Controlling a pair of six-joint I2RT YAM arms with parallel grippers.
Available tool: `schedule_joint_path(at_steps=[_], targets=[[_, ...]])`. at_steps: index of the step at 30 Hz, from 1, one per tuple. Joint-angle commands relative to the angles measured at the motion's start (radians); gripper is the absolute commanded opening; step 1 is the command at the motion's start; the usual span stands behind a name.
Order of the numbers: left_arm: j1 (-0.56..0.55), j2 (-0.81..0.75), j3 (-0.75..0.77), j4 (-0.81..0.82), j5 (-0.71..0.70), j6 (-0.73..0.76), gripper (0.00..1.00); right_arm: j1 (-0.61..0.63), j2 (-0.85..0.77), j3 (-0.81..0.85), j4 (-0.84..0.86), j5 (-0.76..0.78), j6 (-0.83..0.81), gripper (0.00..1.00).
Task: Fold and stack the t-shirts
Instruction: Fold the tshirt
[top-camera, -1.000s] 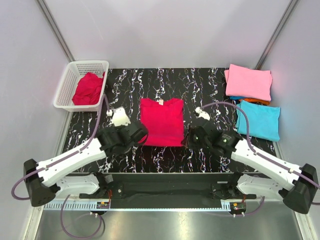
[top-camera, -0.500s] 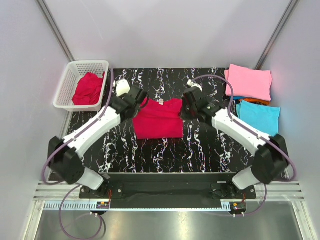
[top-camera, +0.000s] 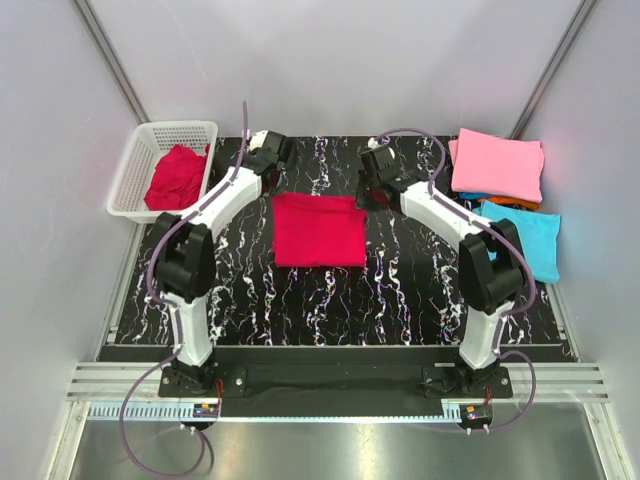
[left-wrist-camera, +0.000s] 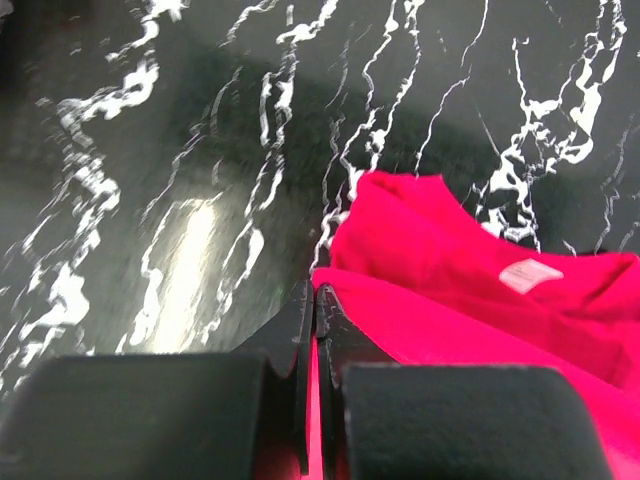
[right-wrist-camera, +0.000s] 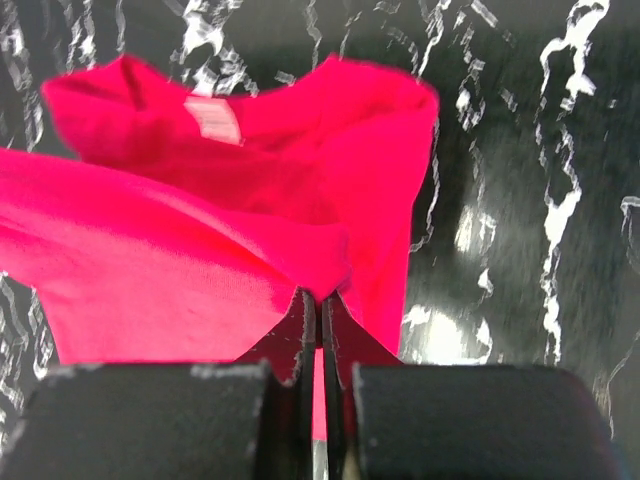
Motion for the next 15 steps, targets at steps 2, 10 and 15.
schedule_joint_path(at_steps=[2, 10, 15], targets=[[0.047, 0.099, 0.138, 0.037, 0.075, 0.074, 0.00, -0.050, 0.075, 0.119, 0.009, 0.007, -0.023, 0.00], [0.097, 0.236, 0.244, 0.038, 0.156, 0.106, 0.03, -0.079, 0.254, 0.304, -0.026, -0.034, -0.013, 0.09], [0.111, 0.216, 0.193, 0.182, 0.181, 0.175, 0.42, -0.080, 0.305, 0.372, -0.045, -0.025, -0.016, 0.59]])
